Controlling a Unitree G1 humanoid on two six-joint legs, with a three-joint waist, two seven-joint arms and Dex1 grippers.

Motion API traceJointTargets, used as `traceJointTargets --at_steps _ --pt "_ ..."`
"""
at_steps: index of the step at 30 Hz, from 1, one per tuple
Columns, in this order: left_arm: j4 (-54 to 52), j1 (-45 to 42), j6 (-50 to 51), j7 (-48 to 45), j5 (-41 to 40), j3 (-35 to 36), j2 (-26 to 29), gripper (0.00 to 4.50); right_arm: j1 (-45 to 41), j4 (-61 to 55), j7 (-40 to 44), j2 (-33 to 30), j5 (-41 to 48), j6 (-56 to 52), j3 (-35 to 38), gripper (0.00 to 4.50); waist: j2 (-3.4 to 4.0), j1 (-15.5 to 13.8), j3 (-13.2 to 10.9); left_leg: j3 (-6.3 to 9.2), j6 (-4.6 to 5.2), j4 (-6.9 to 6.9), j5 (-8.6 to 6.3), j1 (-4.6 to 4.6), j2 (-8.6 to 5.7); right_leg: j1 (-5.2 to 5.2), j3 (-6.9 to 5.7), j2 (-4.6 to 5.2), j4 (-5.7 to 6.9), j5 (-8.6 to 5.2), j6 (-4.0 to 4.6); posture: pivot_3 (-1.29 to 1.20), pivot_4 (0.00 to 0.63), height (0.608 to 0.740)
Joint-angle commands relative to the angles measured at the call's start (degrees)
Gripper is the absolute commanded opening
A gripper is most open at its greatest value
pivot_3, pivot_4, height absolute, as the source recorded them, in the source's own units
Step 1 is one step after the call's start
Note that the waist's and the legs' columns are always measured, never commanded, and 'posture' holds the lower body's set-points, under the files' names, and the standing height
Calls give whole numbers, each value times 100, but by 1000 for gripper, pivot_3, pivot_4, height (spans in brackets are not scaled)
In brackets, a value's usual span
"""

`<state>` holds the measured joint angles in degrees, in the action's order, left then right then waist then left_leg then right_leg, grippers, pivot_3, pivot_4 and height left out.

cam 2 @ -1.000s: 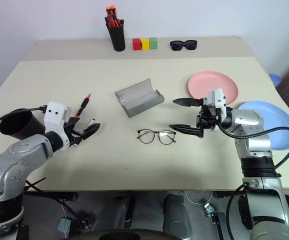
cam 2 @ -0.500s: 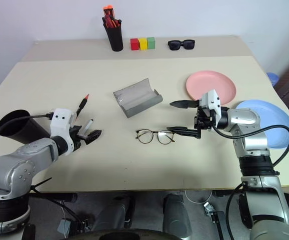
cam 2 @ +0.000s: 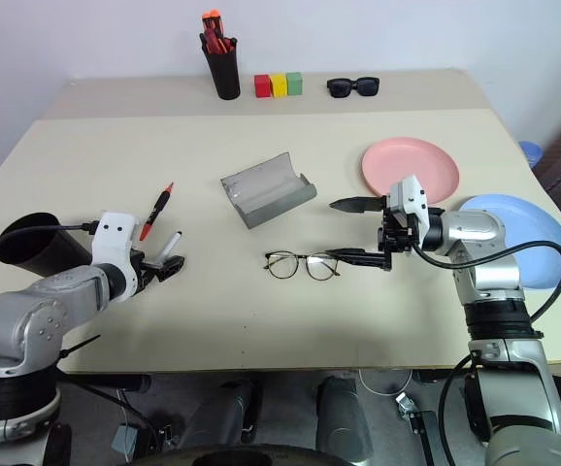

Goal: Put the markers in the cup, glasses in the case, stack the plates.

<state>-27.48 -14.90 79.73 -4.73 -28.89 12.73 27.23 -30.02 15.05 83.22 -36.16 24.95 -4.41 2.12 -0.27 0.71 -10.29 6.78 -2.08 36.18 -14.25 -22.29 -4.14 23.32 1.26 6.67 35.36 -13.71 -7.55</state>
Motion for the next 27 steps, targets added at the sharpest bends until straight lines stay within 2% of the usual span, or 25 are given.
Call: traceJointTargets --at_steps 1,3,10,11,15,19,24,27 --pt "29 -157 175 27 143 -32 -24 4259 -133 -13 22 -22 39 128 69 4481 0 0 0 0 -1 0 0 0 0 0 0 0 1 2 -4 0 150 740" --pt "52 -207 276 7 189 -63 -43 3659 -119 7 28 -41 41 149 89 4500 0 1 0 1 -4 0 2 0 0 0 0 0 1 8 -15 0 150 740" --pt "33 -375 469 -88 260 -19 -207 182 -24 38 15 -75 41 225 122 4500 0 -8 0 1 -6 0 3 0 -1 0 0 0 1 9 -16 0 150 740" --pt "23 -410 491 -116 248 -14 -231 47 -14 40 12 -77 42 231 124 4500 0 -9 0 1 -6 0 3 0 -1 -1 0 1 1 9 -16 0 150 740" --pt "-97 -470 524 -238 198 82 -328 47 4 68 5 -84 43 246 132 4500 0 -2 0 1 -7 0 4 0 -1 -1 0 0 1 10 -18 0 150 740" --pt "-486 -370 -50 -680 -74 133 -444 47 -15 166 10 -80 27 299 133 4500 -2 0 -1 1 -8 0 5 0 -1 0 0 0 1 10 -18 0 150 740" --pt "-1077 175 -2410 -891 417 10 -630 47 -77 286 17 -74 16 361 128 4500 -2 6 -1 -1 -13 -3 6 -1 1 2 1 1 -4 11 -16 0 150 740" --pt "-1193 502 -3464 -902 502 301 -871 47 -130 402 34 -70 0 415 126 4500 -2 -2 -1 -2 -13 -3 6 -1 1 1 2 2 -5 11 -14 0 150 740"
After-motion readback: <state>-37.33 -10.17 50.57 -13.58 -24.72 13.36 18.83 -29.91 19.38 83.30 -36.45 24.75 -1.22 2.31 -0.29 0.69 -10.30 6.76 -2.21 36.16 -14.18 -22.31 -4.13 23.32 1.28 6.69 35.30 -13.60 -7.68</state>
